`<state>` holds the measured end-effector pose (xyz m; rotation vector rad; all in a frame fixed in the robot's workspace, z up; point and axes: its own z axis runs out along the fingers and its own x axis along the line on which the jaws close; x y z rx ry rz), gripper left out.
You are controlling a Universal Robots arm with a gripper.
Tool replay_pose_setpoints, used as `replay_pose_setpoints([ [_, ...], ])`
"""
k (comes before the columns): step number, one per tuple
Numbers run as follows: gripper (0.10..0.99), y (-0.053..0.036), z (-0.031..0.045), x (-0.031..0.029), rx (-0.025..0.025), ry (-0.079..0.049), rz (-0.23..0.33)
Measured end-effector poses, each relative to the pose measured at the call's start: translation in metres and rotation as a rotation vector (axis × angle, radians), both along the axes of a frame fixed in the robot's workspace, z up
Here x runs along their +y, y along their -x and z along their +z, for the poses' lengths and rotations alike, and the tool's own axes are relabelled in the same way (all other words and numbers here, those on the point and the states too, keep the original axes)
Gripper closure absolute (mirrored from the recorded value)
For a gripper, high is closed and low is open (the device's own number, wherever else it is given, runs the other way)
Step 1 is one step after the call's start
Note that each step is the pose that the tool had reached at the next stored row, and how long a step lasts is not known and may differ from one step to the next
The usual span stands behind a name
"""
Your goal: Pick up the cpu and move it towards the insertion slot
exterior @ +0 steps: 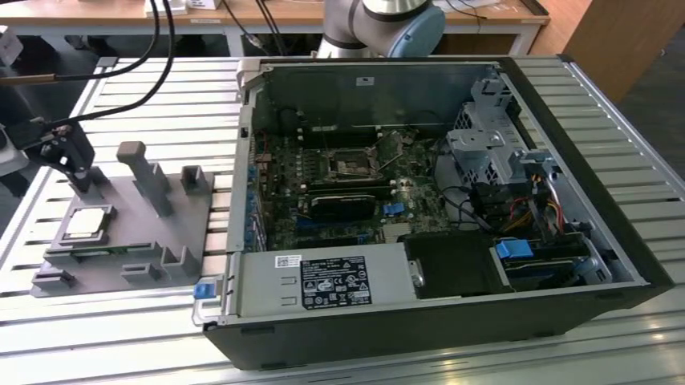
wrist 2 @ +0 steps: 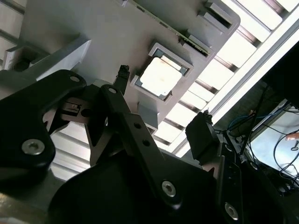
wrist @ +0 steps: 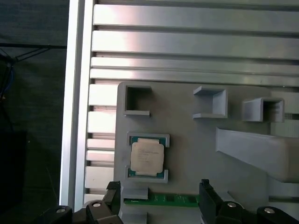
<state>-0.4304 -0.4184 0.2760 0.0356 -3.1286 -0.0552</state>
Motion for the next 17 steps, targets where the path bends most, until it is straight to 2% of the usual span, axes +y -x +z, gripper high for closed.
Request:
replay_pose_setpoints([
  [17, 0.325, 0.0002, -0.0199, -0.0037, 0.0047, 0.0, 0.0],
])
